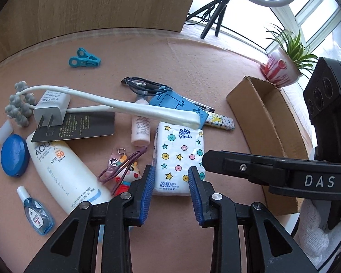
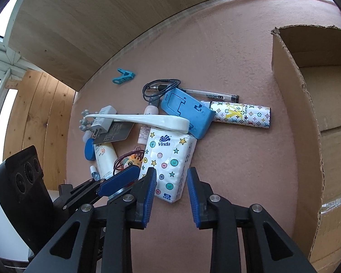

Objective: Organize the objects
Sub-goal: 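Reach the right gripper to the Vinda tissue pack and grasp it, then carry the tissue pack into the cardboard box and open the right gripper, then grasp the rubber band with the right gripper while the left gripper approaches the eye-drop bottle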

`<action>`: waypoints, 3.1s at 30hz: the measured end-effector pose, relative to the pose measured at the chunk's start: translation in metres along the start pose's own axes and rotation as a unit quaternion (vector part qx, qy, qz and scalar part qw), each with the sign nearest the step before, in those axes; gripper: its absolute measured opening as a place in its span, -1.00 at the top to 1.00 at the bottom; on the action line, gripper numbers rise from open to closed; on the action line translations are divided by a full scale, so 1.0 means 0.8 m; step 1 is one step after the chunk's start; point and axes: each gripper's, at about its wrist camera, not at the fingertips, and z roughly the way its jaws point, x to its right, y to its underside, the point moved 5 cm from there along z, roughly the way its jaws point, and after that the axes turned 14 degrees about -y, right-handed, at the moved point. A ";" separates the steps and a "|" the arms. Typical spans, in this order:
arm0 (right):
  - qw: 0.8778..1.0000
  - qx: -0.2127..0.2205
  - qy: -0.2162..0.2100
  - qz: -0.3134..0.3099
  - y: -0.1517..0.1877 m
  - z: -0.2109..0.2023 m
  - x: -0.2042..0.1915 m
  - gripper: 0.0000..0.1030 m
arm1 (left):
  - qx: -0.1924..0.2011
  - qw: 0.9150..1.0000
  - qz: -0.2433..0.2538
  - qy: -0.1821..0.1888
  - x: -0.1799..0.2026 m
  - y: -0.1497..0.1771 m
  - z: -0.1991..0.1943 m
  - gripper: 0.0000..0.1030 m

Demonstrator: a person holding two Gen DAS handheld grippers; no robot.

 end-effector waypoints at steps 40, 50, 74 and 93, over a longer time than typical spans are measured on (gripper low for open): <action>0.999 0.023 -0.006 -0.034 0.018 -0.099 -0.034 0.51 | 0.054 0.997 0.003 0.052 0.069 0.003 -0.092 0.35; 0.996 0.076 0.031 -0.024 0.026 -0.195 0.012 0.51 | 0.061 0.992 0.058 0.096 0.188 0.000 -0.107 0.33; 0.987 0.126 0.098 0.008 0.046 -0.268 0.100 0.22 | 0.020 0.989 0.120 0.088 0.280 0.031 -0.063 0.26; 0.995 0.070 0.040 -0.053 0.043 -0.162 -0.008 0.19 | 0.053 0.998 -0.043 -0.013 0.021 0.044 -0.116 0.15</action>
